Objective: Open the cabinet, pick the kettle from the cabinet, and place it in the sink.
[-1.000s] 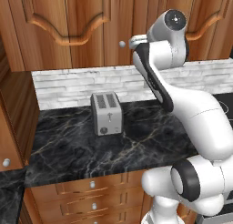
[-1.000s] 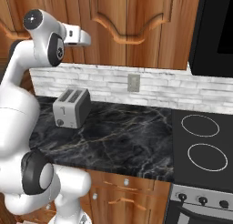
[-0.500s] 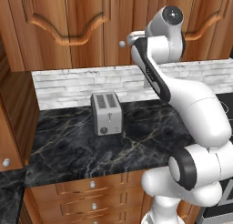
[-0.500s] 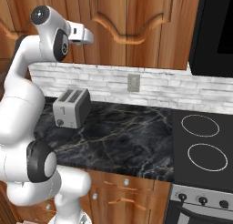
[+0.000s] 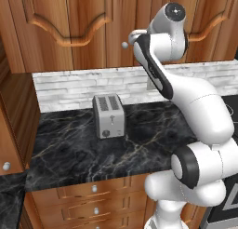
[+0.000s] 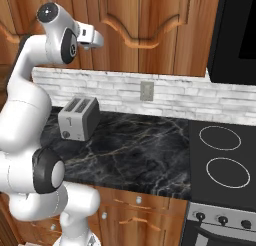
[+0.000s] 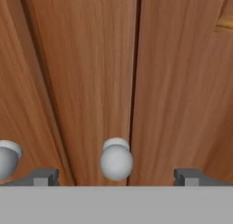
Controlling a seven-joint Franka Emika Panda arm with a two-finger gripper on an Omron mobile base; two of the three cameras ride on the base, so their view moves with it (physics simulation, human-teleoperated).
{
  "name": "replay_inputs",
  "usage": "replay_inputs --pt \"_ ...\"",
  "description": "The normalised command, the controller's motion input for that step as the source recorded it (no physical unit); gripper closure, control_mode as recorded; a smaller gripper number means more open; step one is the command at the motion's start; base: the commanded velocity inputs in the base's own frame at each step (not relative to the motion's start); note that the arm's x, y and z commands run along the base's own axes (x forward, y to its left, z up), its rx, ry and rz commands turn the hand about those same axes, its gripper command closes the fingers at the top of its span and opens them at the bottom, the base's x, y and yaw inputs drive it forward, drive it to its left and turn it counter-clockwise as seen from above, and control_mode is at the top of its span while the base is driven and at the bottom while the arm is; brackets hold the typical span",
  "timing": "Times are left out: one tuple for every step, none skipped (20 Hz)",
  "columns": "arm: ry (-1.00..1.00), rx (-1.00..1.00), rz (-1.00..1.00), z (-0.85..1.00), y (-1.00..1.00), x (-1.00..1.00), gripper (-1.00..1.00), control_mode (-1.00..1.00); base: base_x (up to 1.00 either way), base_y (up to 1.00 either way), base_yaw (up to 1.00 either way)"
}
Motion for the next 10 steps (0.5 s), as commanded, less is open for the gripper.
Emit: replay_inputs --pt "0.00 0.03 0.00 -0.03 0.00 0.23 -1.00 -1.00 0.00 0.00 0.00" --pt "0.00 0.03 0.00 -0.06 0.00 0.24 -1.00 -1.00 0.00 0.00 0.00" --pt "0.00 0.01 0.00 -0.07 0.00 0.22 -1.00 -1.00 0.00 0.00 0.00" --pt "0.00 0.00 0.00 -0.09 0.00 0.20 -1.00 -1.00 0.00 0.00 0.00" --pt "0.00 0.01 0.00 -0.12 0.00 0.19 -1.00 -1.00 0.00 0.00 0.00" --pt "0.00 0.01 0.00 -0.12 0.00 0.18 -1.00 -1.00 0.00 0.00 0.00" --pt "0.00 0.01 0.00 -0.13 0.00 0.17 -1.00 -1.00 0.00 0.00 0.00" --pt "0.00 0.01 0.00 -0.10 0.00 0.17 -1.00 -1.00 0.00 0.00 0.00" --pt "0.00 0.02 0.00 -0.10 0.00 0.15 -1.00 -1.00 0.00 0.00 0.00" --pt "0.00 0.03 0.00 -0.08 0.00 0.12 -1.00 -1.00 0.00 0.00 0.00"
